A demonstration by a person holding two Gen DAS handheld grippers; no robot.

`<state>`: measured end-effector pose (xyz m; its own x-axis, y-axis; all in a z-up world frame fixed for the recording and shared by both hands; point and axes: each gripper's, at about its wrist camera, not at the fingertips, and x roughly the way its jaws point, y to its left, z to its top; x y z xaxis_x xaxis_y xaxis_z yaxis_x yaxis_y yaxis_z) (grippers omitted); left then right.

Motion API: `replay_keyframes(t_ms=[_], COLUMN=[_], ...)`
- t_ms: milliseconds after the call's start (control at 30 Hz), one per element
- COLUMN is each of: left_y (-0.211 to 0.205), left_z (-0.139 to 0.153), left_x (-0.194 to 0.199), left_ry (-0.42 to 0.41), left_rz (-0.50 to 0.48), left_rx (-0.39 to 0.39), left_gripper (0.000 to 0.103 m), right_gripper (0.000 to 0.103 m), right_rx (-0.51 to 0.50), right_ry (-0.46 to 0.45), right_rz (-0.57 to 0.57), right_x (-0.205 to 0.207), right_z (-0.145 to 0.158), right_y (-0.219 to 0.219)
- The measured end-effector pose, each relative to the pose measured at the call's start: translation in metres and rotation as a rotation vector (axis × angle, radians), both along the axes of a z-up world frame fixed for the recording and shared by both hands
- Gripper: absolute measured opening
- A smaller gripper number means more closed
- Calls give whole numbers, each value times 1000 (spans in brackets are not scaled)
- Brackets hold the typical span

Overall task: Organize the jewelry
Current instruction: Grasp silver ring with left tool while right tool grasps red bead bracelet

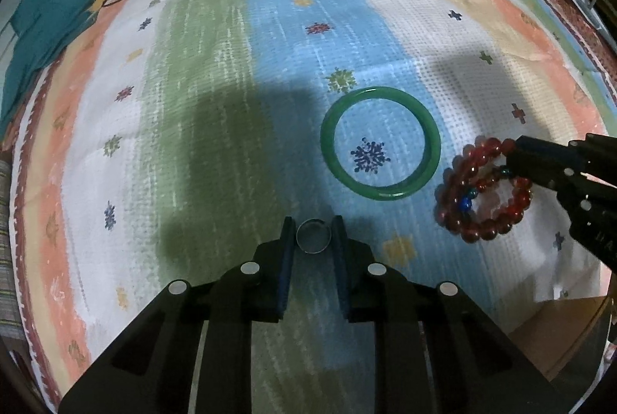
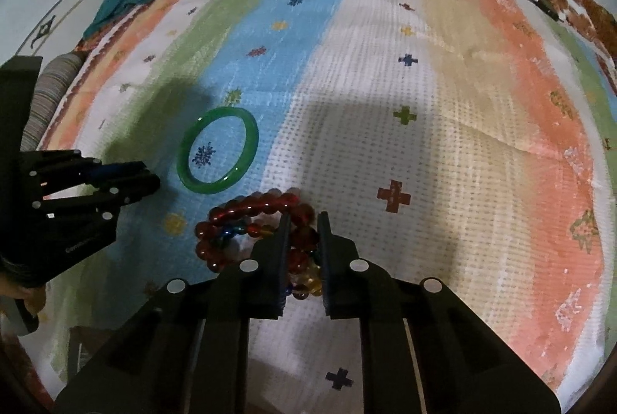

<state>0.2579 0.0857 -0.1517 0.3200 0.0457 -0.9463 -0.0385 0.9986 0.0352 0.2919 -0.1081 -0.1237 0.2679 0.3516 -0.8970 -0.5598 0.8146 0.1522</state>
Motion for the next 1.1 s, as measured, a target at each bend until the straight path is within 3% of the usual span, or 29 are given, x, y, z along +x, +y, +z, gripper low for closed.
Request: replay_keyframes(t_ms=[300,567,1100], left_y=[5,-18,-25], left_z=[24,47,77], left_x=[-21,-32,-57], left_ry=[-43,-73,-140], left_rz=[36,-7,16], left_rx=[-24,5,0], left_gripper=[18,19,19], right_gripper=[14,14,14], right_rx=[4,-13,45], right_ry=[-84,-143,-191], right_rz=[-15,-28,-68], right_x=[-13,-32,-58], right_z=[28,49,87], right_y=[2,-2,-21])
